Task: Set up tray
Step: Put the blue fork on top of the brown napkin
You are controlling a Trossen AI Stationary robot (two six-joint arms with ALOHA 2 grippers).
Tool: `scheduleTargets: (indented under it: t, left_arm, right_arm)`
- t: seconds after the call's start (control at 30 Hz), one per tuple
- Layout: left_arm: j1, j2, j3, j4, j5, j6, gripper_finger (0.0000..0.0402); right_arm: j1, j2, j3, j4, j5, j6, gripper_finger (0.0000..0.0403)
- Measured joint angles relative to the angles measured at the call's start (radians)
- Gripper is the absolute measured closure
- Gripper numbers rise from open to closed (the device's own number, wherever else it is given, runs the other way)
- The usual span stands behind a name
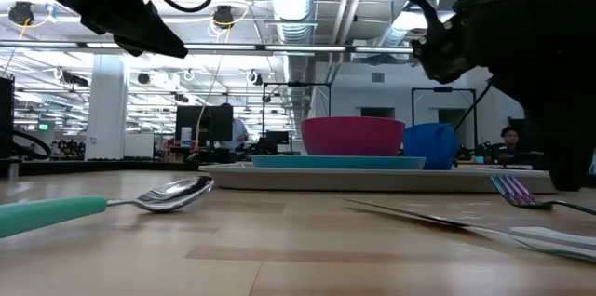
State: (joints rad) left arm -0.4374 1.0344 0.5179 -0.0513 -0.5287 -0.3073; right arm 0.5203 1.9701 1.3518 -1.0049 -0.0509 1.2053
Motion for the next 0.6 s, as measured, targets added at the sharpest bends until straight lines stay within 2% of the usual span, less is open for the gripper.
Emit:
scheduleTargets:
  t: [0.27, 0.4, 0.6]
  left_arm:
    - [0.001, 0.000, 0.000, 0.003, 0.002, 0.028, 0.0315]
    - [0.001, 0.000, 0.000, -0.002, 0.034, 0.070, 0.0315]
    - [0.001, 0.000, 0.000, 0.006, 0.022, 0.216, 0.0315]
  right_arm:
    - [-0.005, 0.000, 0.000, 0.014, 0.005, 0.100, 0.0226]
    - [-0.005, 0.000, 0.000, 0.015, 0.053, 0.188, 0.0230]
    - [0.004, 0.025, 0.001, 0.027, 0.053, 0.279, 0.0230]
